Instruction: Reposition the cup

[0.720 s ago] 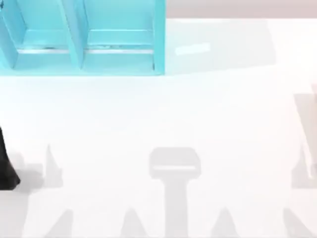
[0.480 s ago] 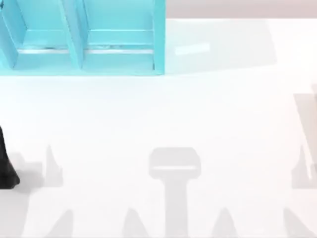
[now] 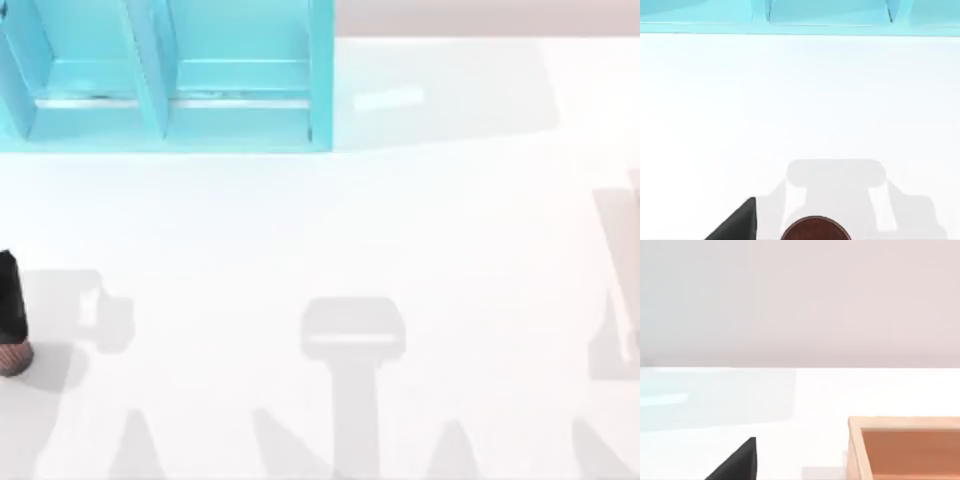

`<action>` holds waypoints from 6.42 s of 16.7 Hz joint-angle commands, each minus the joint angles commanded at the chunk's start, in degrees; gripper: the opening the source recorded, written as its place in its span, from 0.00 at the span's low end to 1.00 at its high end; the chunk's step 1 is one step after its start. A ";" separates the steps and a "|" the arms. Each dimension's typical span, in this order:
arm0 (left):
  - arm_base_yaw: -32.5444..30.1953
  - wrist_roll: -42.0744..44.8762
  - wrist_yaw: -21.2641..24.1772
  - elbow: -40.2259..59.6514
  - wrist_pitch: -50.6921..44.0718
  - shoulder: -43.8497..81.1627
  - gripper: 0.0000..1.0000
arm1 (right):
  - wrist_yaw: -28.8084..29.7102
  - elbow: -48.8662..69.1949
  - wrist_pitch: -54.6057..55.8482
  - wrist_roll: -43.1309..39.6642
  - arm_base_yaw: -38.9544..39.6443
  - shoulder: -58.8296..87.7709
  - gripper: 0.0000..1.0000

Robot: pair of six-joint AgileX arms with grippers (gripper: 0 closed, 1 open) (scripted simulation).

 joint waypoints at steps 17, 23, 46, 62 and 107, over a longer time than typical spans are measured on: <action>-0.83 -0.02 -0.05 45.21 -43.96 58.67 1.00 | 0.00 0.00 0.00 0.00 0.00 0.00 1.00; -0.68 0.16 -0.05 41.40 -39.66 59.57 1.00 | 0.00 0.00 0.00 0.00 0.00 0.00 1.00; -0.60 0.31 -0.05 27.97 -20.88 64.51 0.17 | 0.00 0.00 0.00 0.00 0.00 0.00 1.00; 5.78 6.70 0.70 32.50 -23.15 66.20 0.00 | 0.00 0.00 0.00 0.00 0.00 0.00 1.00; 41.25 42.45 2.56 55.01 -29.04 83.67 0.90 | 0.00 0.00 0.00 0.00 0.00 0.00 1.00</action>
